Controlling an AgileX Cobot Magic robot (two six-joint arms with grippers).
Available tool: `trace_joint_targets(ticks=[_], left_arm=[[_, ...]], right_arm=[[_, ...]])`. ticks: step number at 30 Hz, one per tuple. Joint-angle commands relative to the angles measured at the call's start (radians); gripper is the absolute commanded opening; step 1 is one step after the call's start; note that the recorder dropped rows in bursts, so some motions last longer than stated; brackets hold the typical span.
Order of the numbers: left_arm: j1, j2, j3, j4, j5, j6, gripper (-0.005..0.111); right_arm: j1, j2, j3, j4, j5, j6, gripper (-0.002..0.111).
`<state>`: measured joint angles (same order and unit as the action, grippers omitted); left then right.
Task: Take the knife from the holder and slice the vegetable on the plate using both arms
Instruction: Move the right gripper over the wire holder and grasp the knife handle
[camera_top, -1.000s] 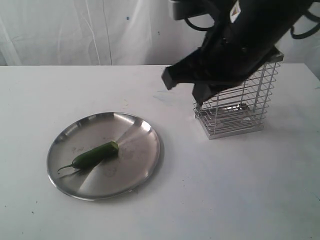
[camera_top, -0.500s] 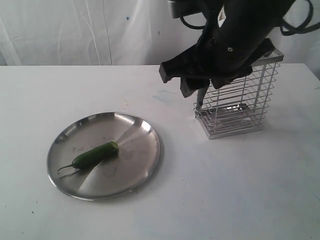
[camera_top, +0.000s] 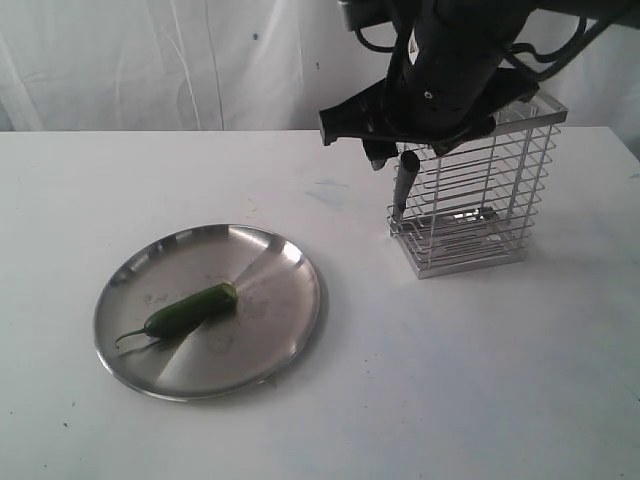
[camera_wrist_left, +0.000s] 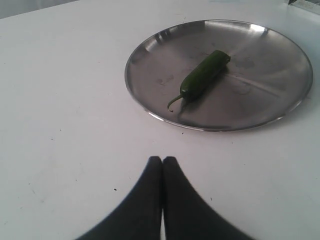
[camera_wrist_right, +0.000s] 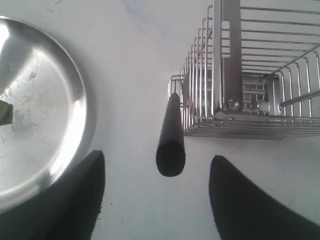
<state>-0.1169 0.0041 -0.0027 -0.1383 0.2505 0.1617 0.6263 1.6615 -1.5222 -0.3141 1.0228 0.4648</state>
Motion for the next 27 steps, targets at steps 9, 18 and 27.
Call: trace_joint_targets(ticks=[9, 18, 27], left_arm=[[-0.004, -0.004, 0.003, -0.002, 0.004, 0.000, 0.000], [-0.004, -0.004, 0.003, -0.002, 0.004, 0.000, 0.000], [-0.004, -0.004, 0.003, -0.002, 0.004, 0.000, 0.000]], right_arm=[[-0.009, 0.077, -0.005, -0.067, -0.067, 0.082, 0.055], [-0.009, 0.077, -0.001, -0.088, -0.053, 0.166, 0.052], [-0.009, 0.077, -0.001, -0.083, -0.016, 0.164, 0.039]])
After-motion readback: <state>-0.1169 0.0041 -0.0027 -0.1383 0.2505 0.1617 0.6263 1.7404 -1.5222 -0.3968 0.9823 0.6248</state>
